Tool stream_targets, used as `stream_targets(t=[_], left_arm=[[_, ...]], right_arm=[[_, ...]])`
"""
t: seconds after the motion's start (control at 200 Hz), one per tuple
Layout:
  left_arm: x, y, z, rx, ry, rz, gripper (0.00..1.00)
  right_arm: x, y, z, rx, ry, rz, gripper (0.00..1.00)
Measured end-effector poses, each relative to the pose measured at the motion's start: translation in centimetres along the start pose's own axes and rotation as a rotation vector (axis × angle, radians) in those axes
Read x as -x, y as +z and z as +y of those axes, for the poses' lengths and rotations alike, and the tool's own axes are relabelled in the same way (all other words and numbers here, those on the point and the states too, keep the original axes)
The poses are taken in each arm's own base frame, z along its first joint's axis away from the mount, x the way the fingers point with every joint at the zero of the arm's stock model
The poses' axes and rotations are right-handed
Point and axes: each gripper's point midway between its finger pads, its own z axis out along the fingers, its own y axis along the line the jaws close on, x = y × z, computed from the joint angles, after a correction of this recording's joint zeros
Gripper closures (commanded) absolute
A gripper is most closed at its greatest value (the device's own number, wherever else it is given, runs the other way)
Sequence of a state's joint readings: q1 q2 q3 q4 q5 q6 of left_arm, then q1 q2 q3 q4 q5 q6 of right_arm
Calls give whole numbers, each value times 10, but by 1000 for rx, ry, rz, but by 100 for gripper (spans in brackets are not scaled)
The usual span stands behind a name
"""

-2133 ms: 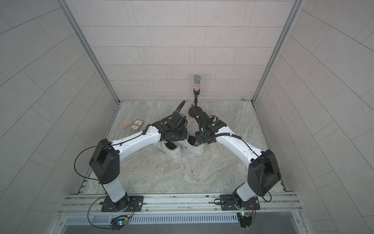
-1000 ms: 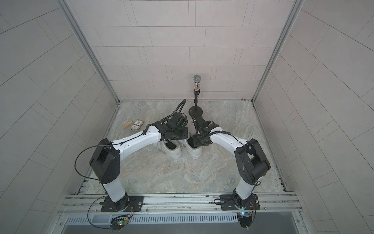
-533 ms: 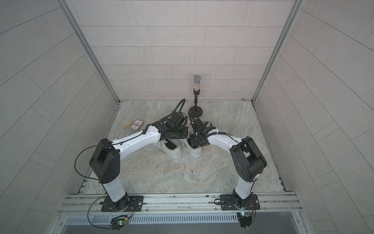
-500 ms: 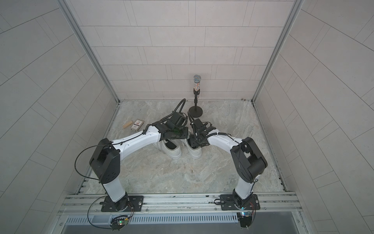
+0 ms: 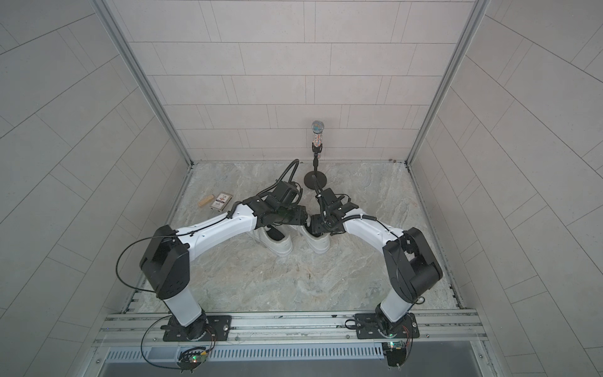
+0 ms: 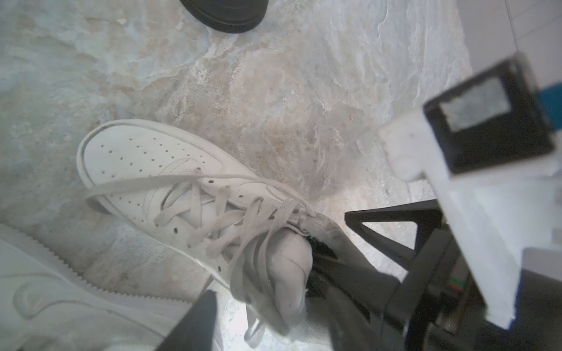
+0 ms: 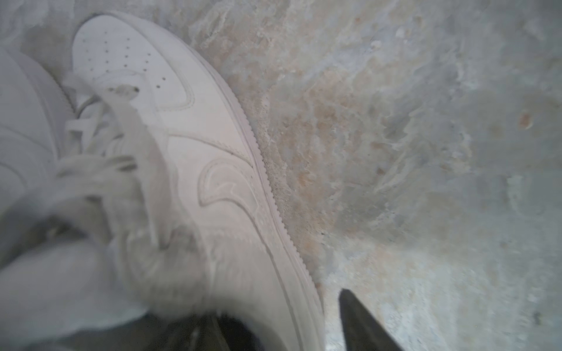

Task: Insert the insole into the shoe
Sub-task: Insert the insole into the shoe, then reset both arms

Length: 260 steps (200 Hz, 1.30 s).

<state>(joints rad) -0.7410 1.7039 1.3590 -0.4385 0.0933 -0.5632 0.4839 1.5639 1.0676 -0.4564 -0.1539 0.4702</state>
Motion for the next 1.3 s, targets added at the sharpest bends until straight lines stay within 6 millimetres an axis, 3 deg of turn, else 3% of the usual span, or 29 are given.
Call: stream_targets(t=[0.095, 0.19, 0.28, 0.36, 0.44, 0.53, 0.59, 0.65, 0.745, 0.77, 0.951, 1.036, 1.201, 1.301], left_arm=[[16, -35, -2, -39, 27, -76, 0], [52, -83, 6, -57, 29, -223, 0], [90, -124, 48, 33, -20, -388, 0], [104, -141, 107, 213, -42, -503, 0], [85, -136, 178, 437, -18, -526, 0], [26, -112, 252, 634, 7, -447, 0], [-16, -98, 288, 718, 5, -375, 2], [-44, -92, 314, 783, 1, -332, 3], [-52, -84, 328, 820, 13, -352, 5], [-50, -82, 328, 822, 19, -368, 0], [-31, -81, 330, 792, 35, -497, 0], [-23, -84, 333, 779, 28, -584, 0], [-37, -59, 349, 790, 28, -559, 0], [-32, -62, 349, 796, 24, -587, 0]], right_arm=[[20, -38, 2, 24, -8, -118, 0], [47, -85, -6, 38, 14, -284, 0], [68, -119, -37, -4, 71, -461, 0], [70, -125, -74, -95, 112, -569, 0], [54, -109, -114, -209, 121, -615, 0], [22, -90, -154, -323, 144, -578, 0], [7, -86, -180, -393, 171, -570, 0], [-2, -90, -200, -450, 193, -586, 0], [-15, -93, -213, -486, 197, -643, 0], [-19, -92, -216, -490, 197, -657, 0], [-51, -66, -234, -527, 199, -646, 0], [-41, -61, -236, -528, 176, -673, 1], [-15, -48, -241, -493, 153, -755, 1], [-11, -33, -243, -463, 142, -788, 0]])
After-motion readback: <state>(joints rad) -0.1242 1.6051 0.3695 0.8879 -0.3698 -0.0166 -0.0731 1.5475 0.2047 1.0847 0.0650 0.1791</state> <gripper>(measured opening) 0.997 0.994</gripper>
